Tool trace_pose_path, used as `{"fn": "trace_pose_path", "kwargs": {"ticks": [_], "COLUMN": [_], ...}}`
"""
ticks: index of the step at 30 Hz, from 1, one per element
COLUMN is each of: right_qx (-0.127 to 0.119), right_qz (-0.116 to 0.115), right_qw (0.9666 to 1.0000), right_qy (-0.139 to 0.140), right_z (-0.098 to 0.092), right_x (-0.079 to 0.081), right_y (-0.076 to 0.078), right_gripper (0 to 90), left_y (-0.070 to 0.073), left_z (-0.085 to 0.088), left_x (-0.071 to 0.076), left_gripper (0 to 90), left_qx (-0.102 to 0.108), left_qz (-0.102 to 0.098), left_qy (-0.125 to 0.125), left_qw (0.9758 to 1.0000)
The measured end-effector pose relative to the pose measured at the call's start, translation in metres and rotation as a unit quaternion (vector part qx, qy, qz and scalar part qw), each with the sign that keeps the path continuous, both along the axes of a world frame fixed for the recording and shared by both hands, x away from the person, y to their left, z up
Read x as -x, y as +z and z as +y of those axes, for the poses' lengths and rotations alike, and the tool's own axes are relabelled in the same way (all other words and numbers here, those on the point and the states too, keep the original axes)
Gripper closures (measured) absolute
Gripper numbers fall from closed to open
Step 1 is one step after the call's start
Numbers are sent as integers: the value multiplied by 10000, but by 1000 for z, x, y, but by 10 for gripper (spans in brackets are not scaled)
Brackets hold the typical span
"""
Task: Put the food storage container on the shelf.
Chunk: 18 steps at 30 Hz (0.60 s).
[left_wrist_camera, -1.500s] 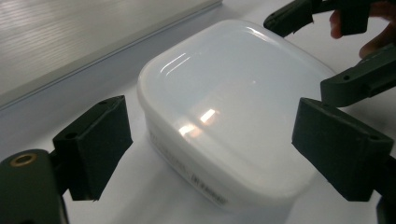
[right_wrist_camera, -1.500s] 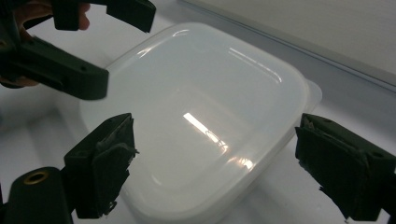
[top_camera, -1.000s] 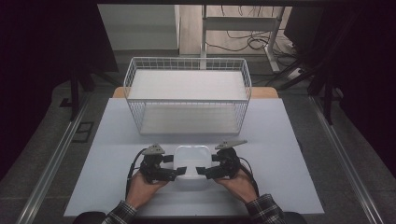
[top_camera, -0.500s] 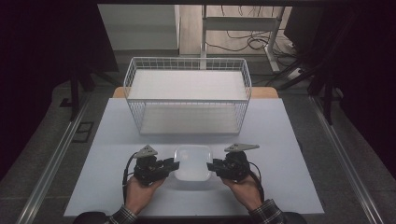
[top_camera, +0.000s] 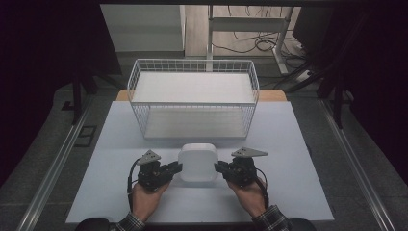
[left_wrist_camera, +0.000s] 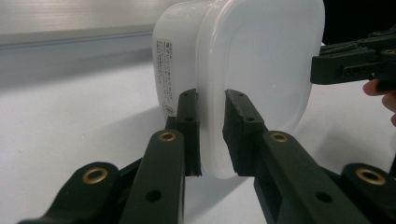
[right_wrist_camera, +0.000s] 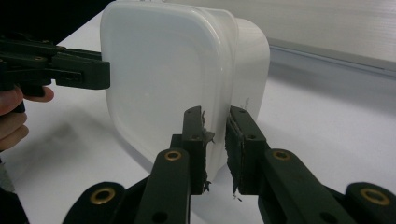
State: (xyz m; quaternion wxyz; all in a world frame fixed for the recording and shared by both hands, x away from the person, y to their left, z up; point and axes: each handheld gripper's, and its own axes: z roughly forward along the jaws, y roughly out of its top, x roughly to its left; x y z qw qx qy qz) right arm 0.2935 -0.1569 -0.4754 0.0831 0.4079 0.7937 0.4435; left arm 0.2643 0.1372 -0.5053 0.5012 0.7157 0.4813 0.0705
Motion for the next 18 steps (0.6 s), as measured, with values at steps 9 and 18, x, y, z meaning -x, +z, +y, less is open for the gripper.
{"fn": "trace_pose_path", "kwargs": {"ticks": [9, 18], "right_qx": [-88, -97], "right_qz": [-170, -272], "right_qw": [9998, 9995], "right_qy": [-78, -113], "right_z": [2, 6], "right_x": [-6, -21], "right_y": [4, 9], "right_gripper": [776, 774], "left_y": [12, 18], "left_z": [0, 3], "left_x": [-9, -24], "left_gripper": [773, 773], "left_qx": [-136, -137], "left_qz": [-244, -305], "left_qy": [28, 112], "left_qw": [9996, 9994]}}
